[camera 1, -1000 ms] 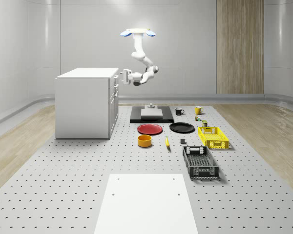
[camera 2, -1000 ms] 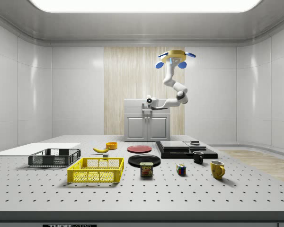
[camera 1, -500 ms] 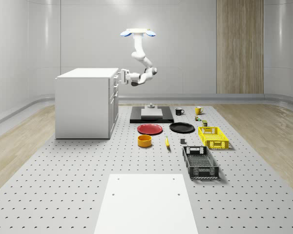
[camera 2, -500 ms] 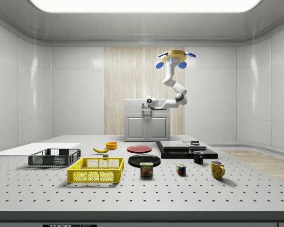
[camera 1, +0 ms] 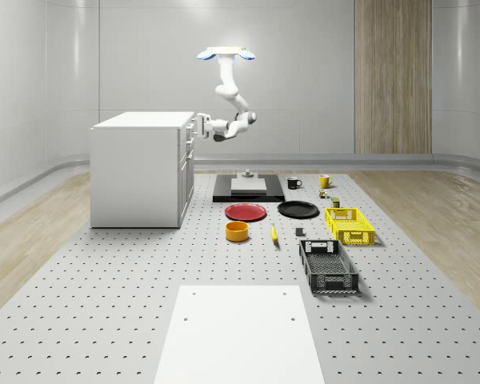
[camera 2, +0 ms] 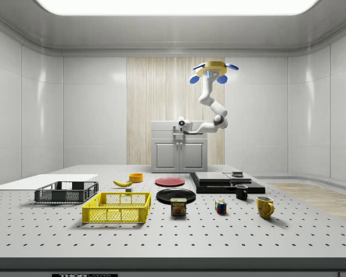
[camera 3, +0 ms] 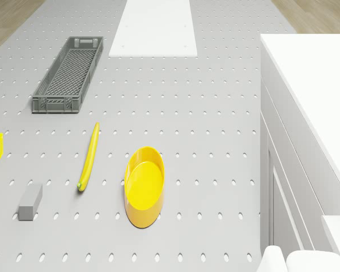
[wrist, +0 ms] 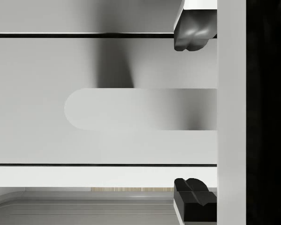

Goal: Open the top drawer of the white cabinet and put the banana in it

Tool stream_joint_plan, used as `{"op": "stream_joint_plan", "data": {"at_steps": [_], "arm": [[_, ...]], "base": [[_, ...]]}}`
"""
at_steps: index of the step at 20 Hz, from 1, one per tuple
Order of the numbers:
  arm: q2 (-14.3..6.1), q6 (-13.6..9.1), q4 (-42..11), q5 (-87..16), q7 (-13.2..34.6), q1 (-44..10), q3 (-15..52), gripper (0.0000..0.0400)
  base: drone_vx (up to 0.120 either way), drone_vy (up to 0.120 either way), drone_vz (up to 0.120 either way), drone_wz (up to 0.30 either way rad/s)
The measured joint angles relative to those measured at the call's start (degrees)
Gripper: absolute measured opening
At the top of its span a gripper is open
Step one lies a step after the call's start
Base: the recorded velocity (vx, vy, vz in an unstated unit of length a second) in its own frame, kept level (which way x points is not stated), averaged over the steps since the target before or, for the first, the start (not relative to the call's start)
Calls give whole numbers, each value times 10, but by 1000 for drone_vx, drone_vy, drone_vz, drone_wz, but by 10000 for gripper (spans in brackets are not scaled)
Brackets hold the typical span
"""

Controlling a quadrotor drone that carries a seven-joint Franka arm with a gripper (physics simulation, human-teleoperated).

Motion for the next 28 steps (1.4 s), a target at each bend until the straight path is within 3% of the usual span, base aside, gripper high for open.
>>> {"op": "stream_joint_plan", "data": {"at_steps": [27, 28], "arm": [[30, -41, 16, 42, -3, -66, 55, 400], [31, -43, 16, 43, -3, -68, 57, 355]], "base": [[0, 0, 0, 0], [0, 0, 0, 0]]}}
